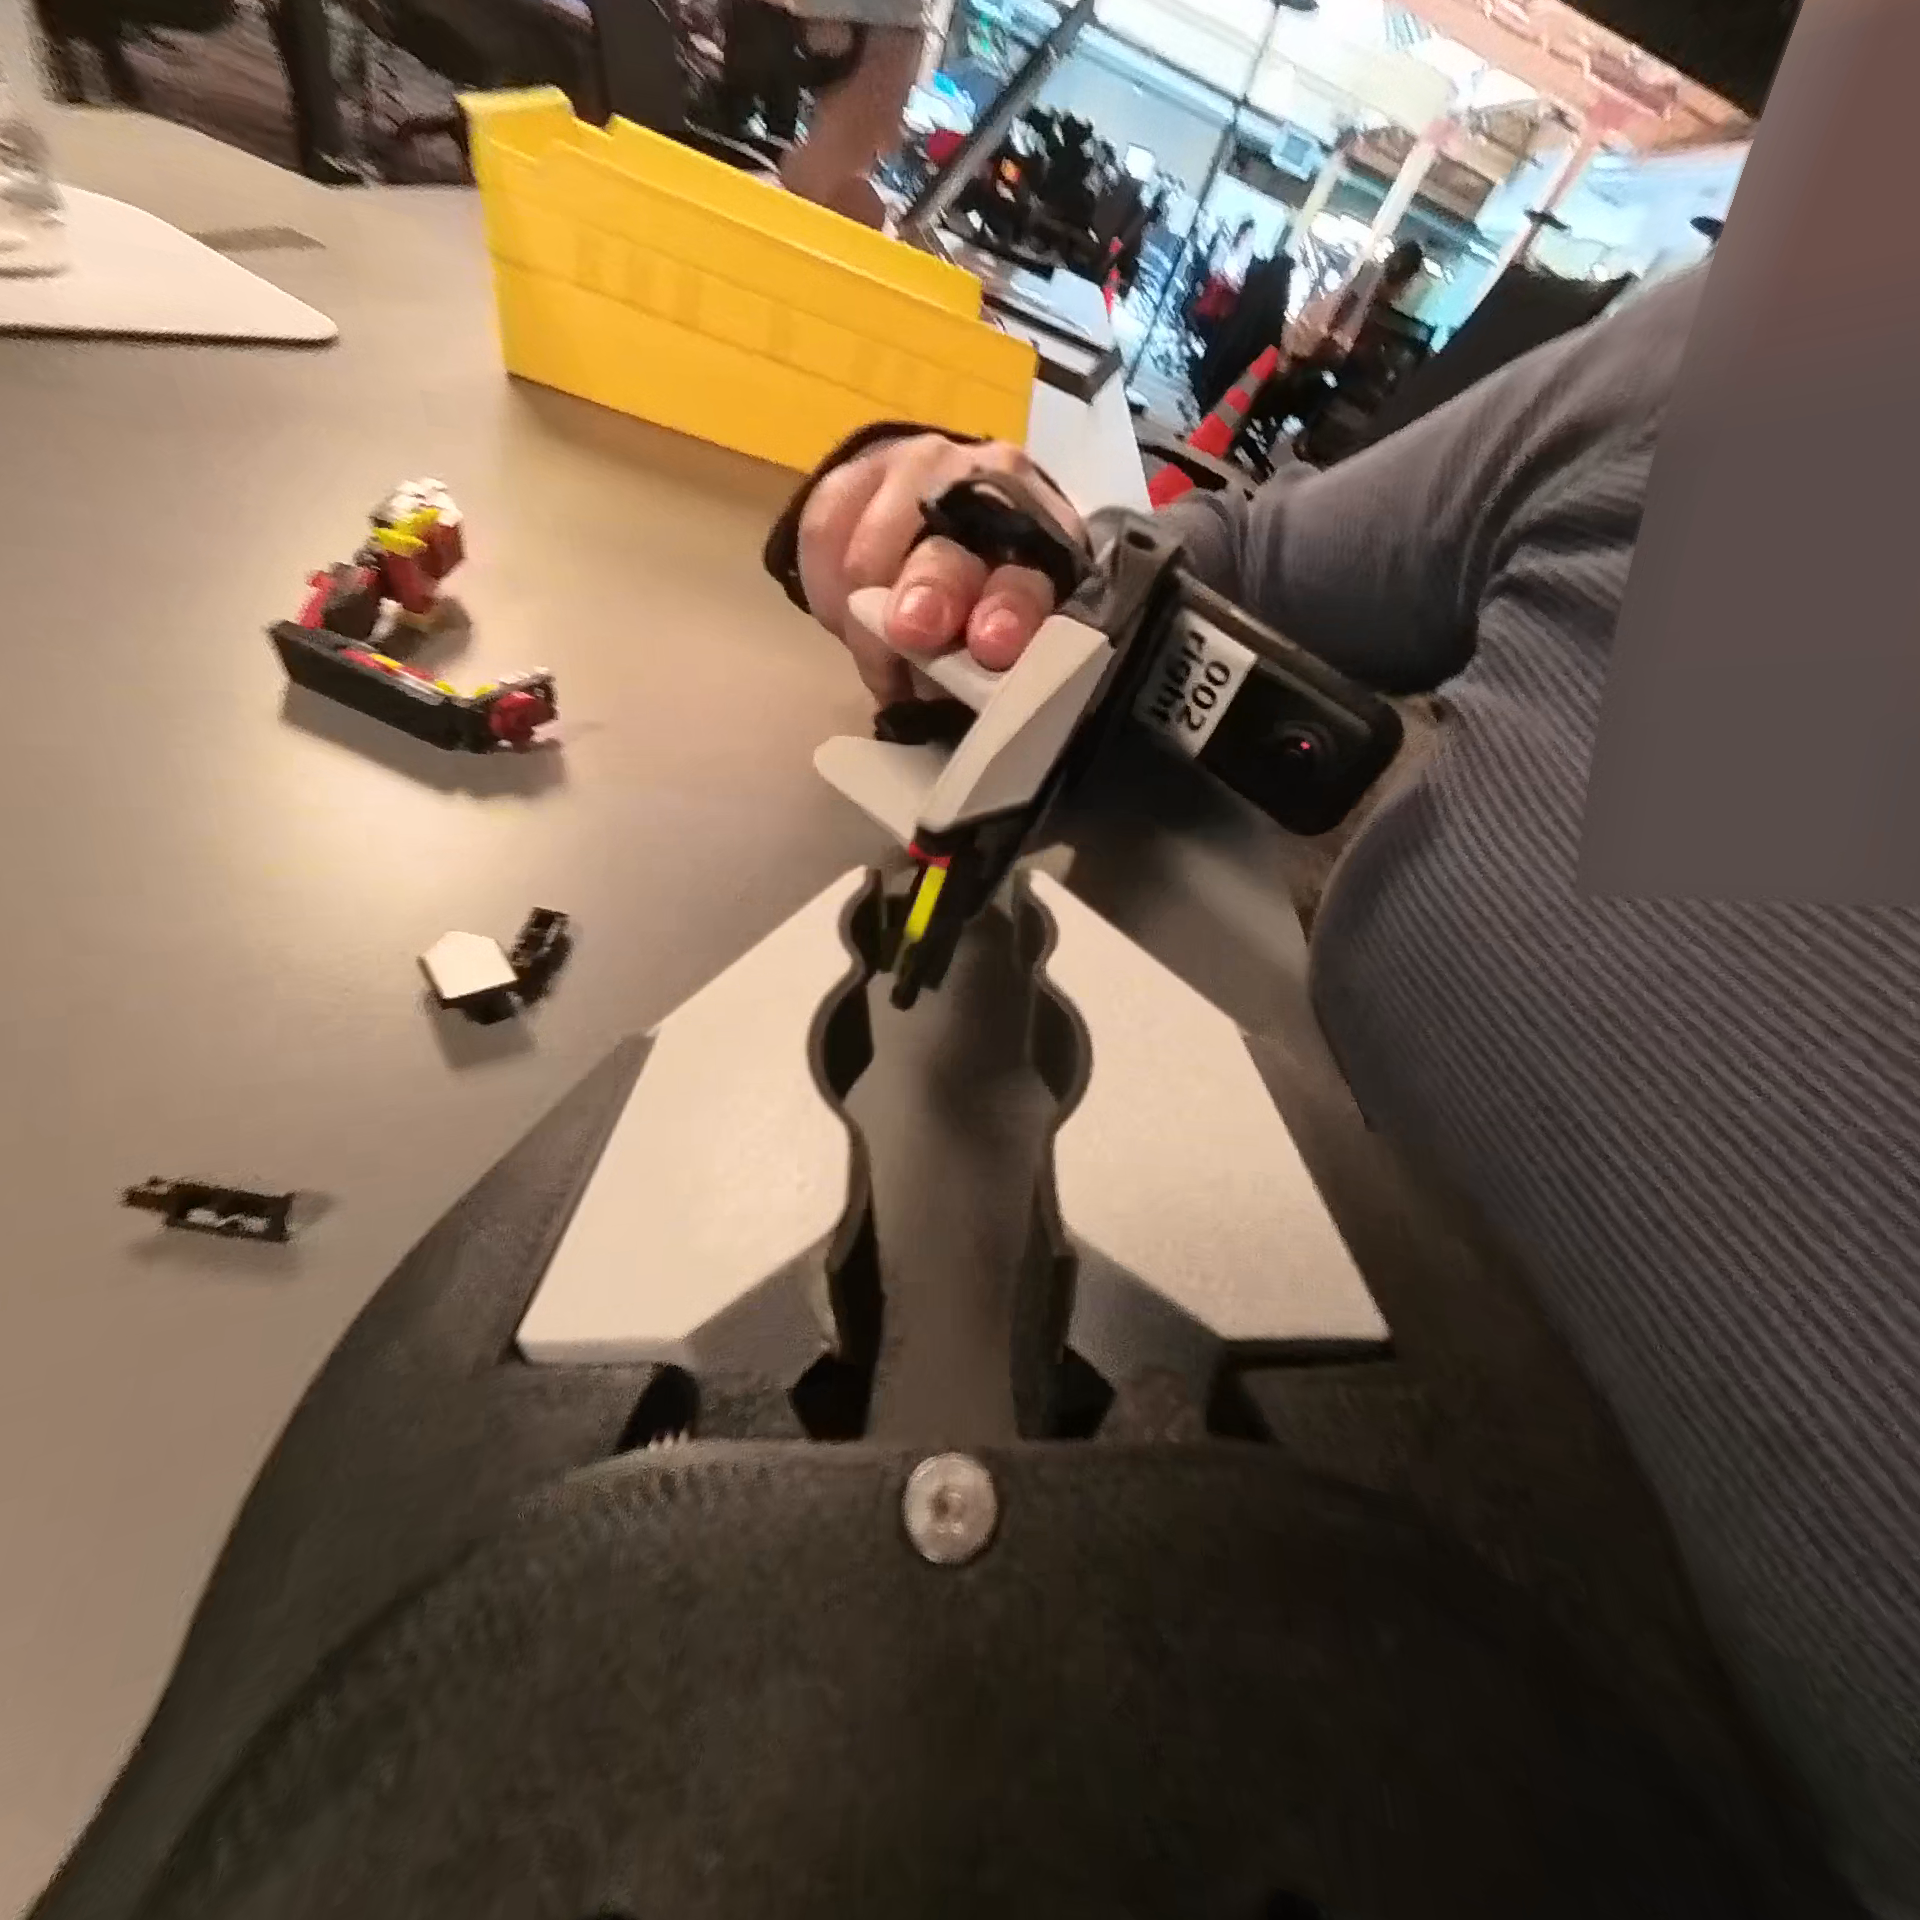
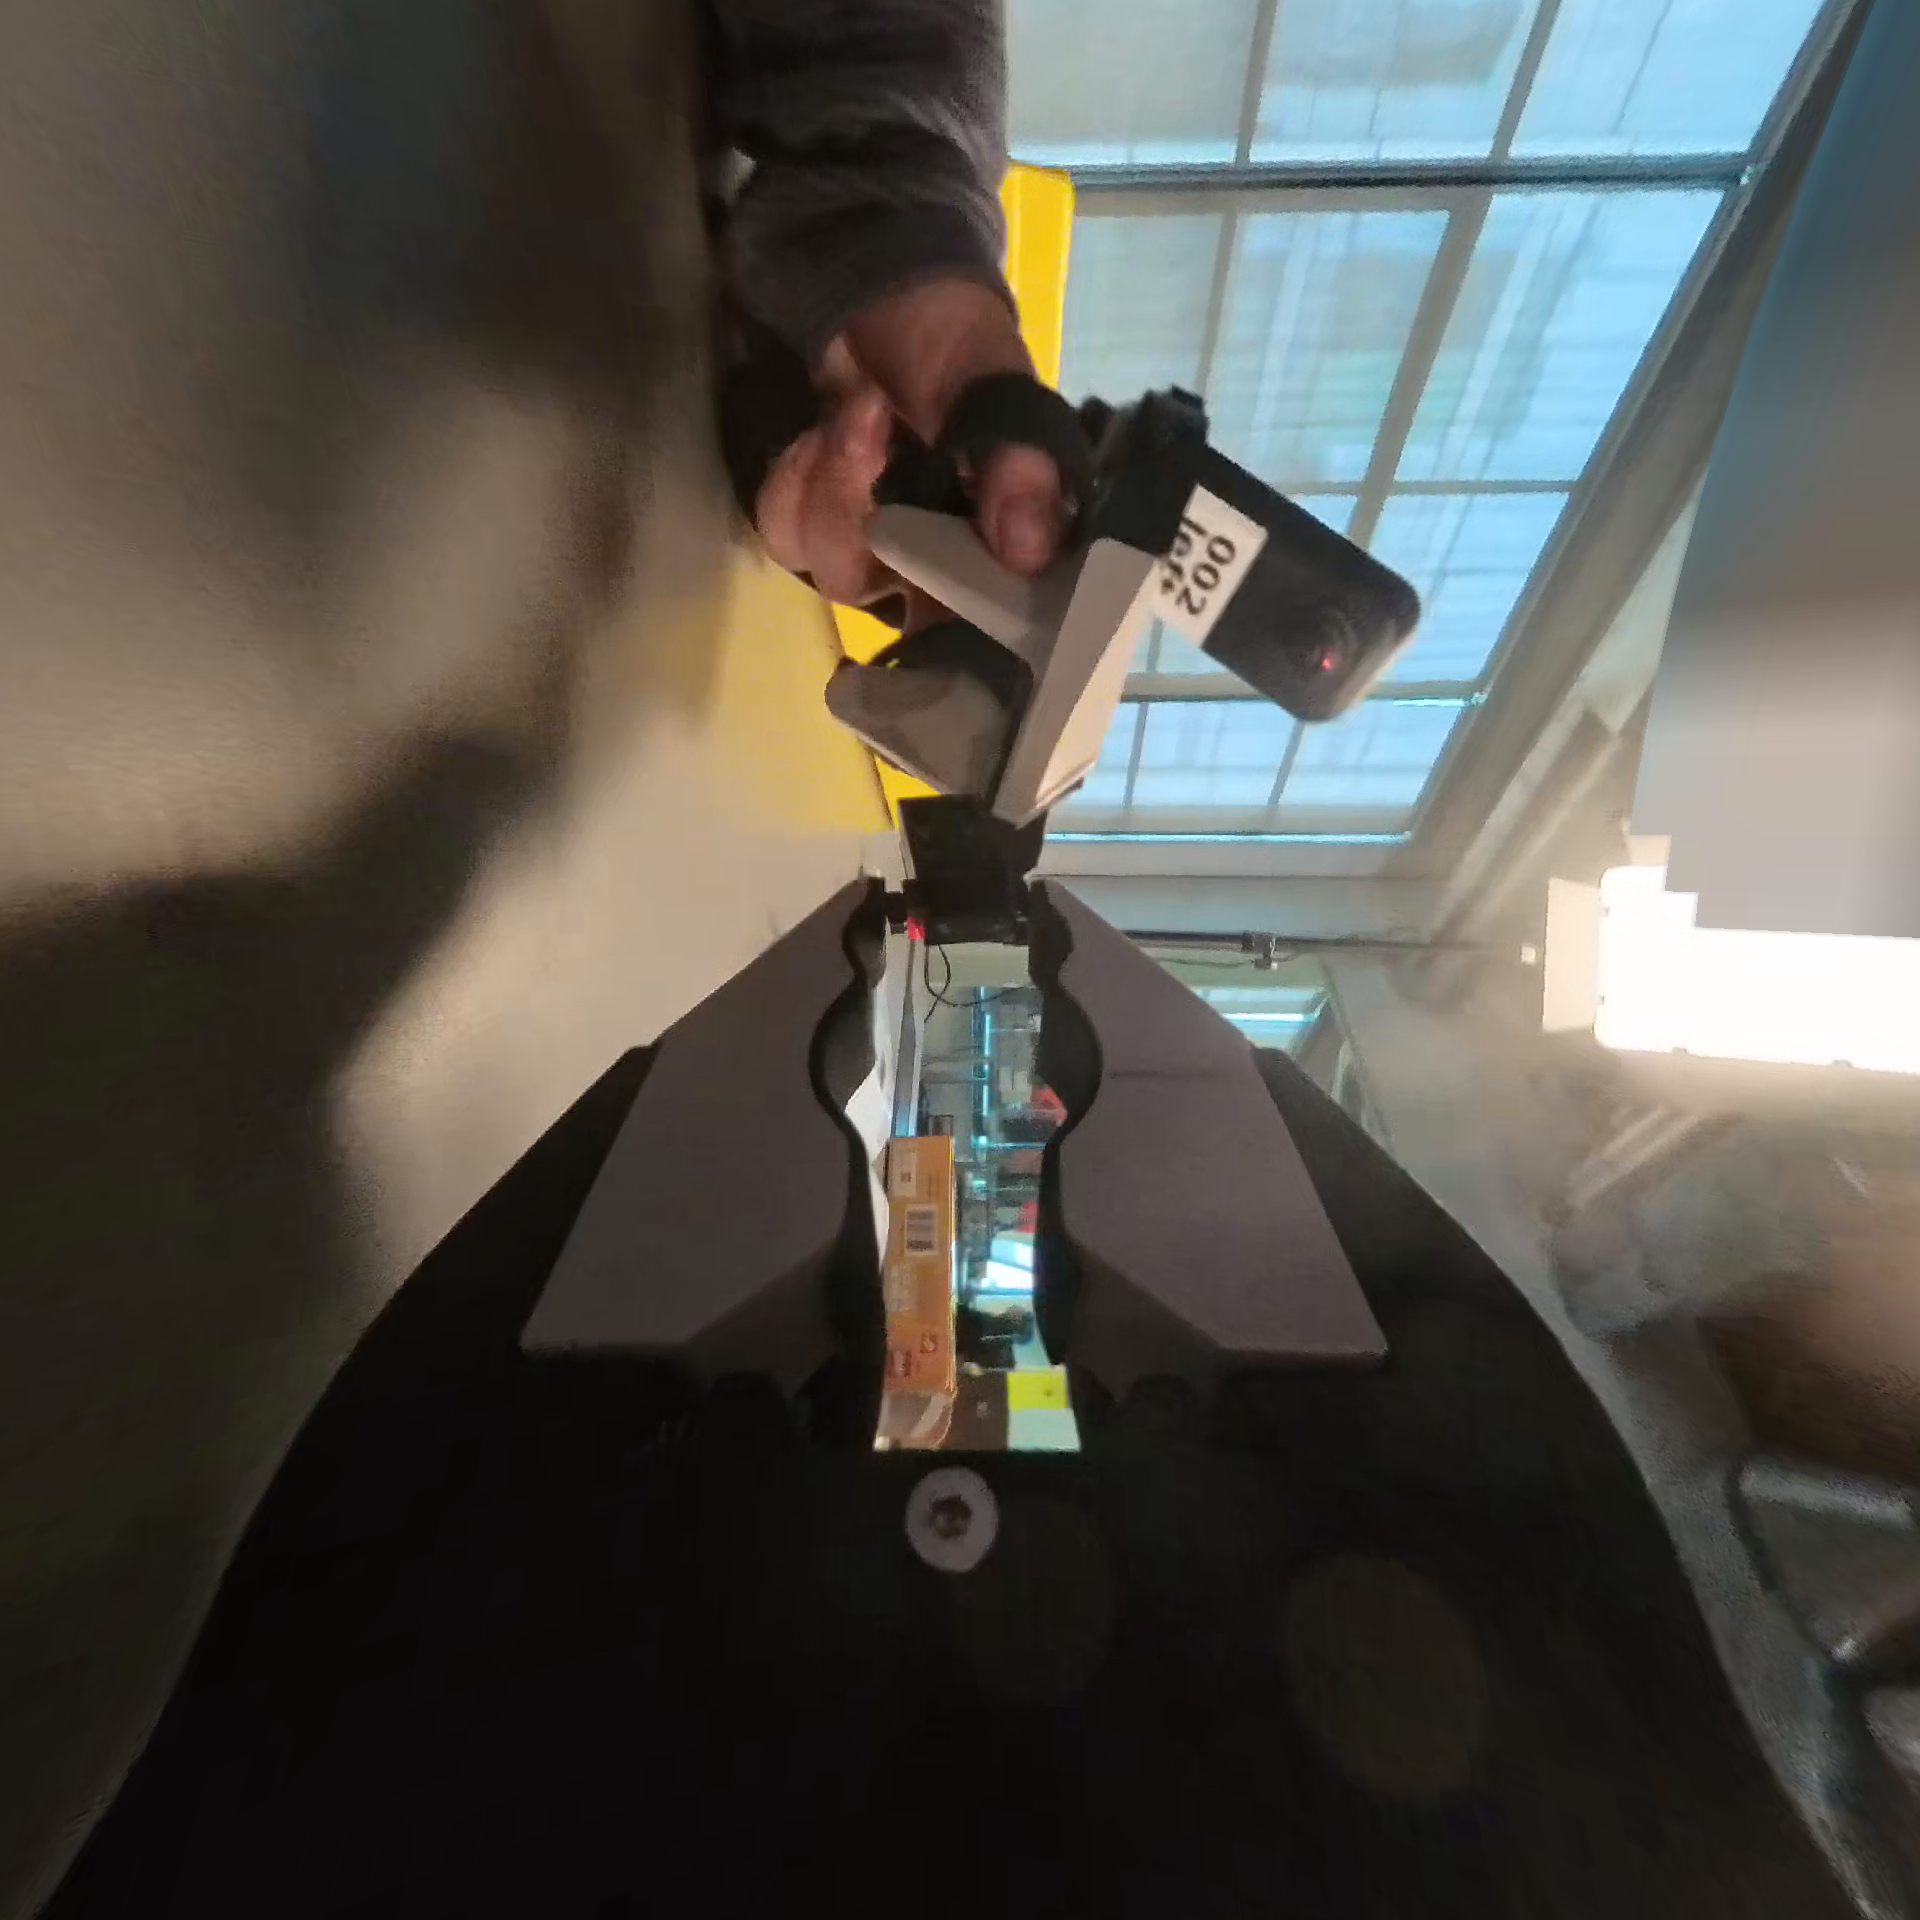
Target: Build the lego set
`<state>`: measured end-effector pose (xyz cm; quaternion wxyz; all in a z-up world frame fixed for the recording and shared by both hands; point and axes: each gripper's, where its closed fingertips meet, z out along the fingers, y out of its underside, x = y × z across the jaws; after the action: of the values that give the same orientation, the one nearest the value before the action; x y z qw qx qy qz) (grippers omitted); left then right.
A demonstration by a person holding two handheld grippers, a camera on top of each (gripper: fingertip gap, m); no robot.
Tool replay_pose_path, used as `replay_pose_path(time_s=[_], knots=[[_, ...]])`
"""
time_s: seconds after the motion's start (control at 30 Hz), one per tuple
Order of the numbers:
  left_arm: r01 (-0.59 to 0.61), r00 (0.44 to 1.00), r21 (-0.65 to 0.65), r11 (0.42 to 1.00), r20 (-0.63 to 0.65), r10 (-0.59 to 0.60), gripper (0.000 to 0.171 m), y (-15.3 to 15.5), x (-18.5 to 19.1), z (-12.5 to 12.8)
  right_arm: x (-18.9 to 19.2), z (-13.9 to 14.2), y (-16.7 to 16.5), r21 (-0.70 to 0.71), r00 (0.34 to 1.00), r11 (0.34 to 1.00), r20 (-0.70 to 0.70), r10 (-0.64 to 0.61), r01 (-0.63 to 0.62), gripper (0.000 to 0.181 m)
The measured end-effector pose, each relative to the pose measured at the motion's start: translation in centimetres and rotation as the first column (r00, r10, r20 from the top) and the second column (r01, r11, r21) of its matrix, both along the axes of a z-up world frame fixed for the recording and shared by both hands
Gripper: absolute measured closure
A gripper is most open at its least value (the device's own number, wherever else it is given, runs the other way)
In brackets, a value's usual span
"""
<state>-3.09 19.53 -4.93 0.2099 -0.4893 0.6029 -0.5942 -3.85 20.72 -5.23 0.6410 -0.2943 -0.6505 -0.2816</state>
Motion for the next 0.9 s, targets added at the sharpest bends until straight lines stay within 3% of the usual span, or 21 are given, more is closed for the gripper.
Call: replay_pose_path(time_s=[0.13, 0.27, 0.4, 0.47, 0.53, 0.57, 0.63, 0.7, 0.77, 0.83, 0.9], knots=[[0.038, 0.997, 0.036, 0.999, -0.062, -0.035, 0.159, -0.8, 0.1, -1.0, -0.6, -1.1, -0.3, -0.018, 0.998, 1.000, 0.061, 0.015, -0.014, 0.156], [0.042, 0.998, 0.047, 0.998, -0.047, -0.040, 0.159, -0.9, -0.1, -0.8, -0.6, -1.0, -0.3, -0.072, 1.000, 0.997, 0.008, 0.021, -0.020, 0.156], [-0.025, 0.998, 0.136, 0.990, 0.064, 0.017, 0.159, -0.3, -0.3, 0.2, 0.4, -0.3, 0.5, -0.266, 0.982, 0.963, -0.187, -0.017, -0.034, 0.143], [-0.125, 0.984, 0.265, 0.956, 0.153, 0.087, 0.159, 0.7, -0.2, 0.7, 1.5, 0.1, 1.2, -0.466, 0.924, 0.877, -0.375, -0.076, -0.117, 0.143], [-0.252, 0.951, 0.462, 0.850, 0.283, 0.128, 0.159, 1.3, -0.3, 1.5, 2.5, 0.6, 1.8, -0.642, 0.826, 0.722, -0.534, -0.179, -0.259, 0.143], [-0.333, 0.924, 0.571, 0.750, 0.354, 0.141, 0.159, 1.7, -0.2, 1.9, 2.9, 1.4, 2.1, -0.681, 0.769, 0.652, -0.596, -0.231, -0.333, 0.143], [-0.463, 0.879, 0.737, 0.493, 0.452, 0.152, 0.159, 2.6, 0.0, 2.0, 3.1, 2.8, 2.3, -0.709, 0.652, 0.506, -0.685, -0.325, -0.492, 0.143], [-0.496, 0.867, 0.817, 0.293, 0.481, 0.126, 0.159, 3.0, 0.3, 1.6, 2.9, 2.9, 2.3, -0.717, 0.593, 0.374, -0.697, -0.404, -0.587, 0.143], [-0.478, 0.878, 0.851, 0.218, 0.468, 0.098, 0.159, 2.8, 0.5, 0.9, 2.2, 2.5, 2.0, -0.726, 0.586, 0.265, -0.676, -0.446, -0.635, 0.143], [-0.462, 0.887, 0.865, 0.195, 0.456, 0.074, 0.159, 2.5, 0.7, 0.6, 1.4, 2.3, 1.6, -0.720, 0.586, 0.176, -0.661, -0.469, -0.671, 0.142], [-0.447, 0.894, 0.879, 0.164, 0.445, 0.054, 0.159, 2.2, 0.8, 0.2, 0.9, 1.9, 1.6, -0.729, 0.598, 0.134, -0.639, -0.484, -0.671, 0.141]])
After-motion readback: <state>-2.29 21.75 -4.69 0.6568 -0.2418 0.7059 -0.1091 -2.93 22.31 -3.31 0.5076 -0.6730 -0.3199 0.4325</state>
